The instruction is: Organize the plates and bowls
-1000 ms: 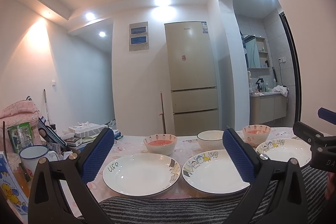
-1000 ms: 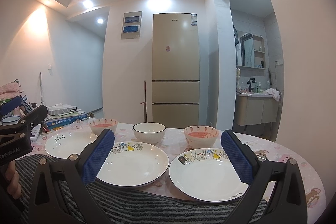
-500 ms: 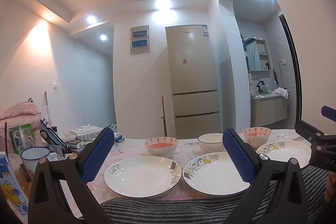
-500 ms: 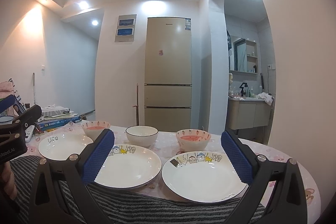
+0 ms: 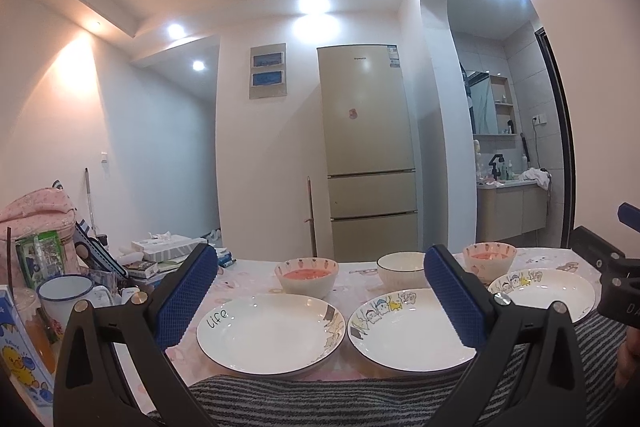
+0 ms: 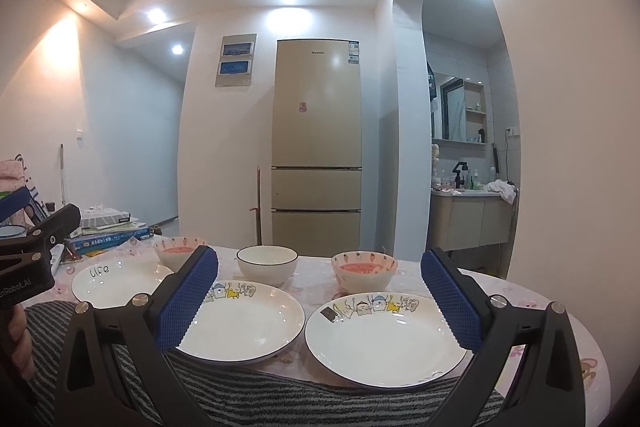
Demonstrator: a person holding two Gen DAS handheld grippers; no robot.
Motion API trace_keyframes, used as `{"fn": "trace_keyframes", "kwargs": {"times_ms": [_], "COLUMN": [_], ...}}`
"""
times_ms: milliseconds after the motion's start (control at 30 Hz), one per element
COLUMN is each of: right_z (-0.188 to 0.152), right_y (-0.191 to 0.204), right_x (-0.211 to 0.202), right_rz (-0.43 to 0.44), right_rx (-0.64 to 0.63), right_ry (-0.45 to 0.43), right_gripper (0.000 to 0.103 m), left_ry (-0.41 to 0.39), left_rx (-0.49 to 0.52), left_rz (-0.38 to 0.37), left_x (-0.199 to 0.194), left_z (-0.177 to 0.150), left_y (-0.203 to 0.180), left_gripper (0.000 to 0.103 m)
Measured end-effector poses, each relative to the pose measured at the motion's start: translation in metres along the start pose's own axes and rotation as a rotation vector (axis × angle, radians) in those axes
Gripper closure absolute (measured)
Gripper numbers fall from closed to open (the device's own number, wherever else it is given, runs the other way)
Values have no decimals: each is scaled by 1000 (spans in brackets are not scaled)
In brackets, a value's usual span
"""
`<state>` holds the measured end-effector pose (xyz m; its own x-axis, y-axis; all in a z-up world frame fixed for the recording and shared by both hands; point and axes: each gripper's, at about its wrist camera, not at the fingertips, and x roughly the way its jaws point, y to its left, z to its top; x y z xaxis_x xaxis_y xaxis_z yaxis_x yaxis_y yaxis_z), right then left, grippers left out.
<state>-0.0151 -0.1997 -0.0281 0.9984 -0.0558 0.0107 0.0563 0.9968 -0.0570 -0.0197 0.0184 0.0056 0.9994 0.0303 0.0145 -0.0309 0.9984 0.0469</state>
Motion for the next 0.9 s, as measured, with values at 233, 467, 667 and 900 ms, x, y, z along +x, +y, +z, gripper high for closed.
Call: {"fn": "trace_keyframes", "kwargs": {"times_ms": [233,467,667,900], "right_z": [-2,-2,-1,1], "right_y": [12,18,20,20], "right_x": [-7,-8,-7,-8], "right_rz": [17,18,18,4], "right_rx": [-52,-74,-83,-83], "right_ry": [-31,-38,-24,-24], "right_gripper": [0,0,0,0], "left_ry": [24,41,51,40], "left_rx": [-11,-2,-6,-8], "left_rz": [-16,-18,-26,-27], "left_x": [4,7,9,7], "left_z": [-1,-1,0,1], "left_y": [2,-1,-1,1], "left_gripper": [0,0,0,0]}}
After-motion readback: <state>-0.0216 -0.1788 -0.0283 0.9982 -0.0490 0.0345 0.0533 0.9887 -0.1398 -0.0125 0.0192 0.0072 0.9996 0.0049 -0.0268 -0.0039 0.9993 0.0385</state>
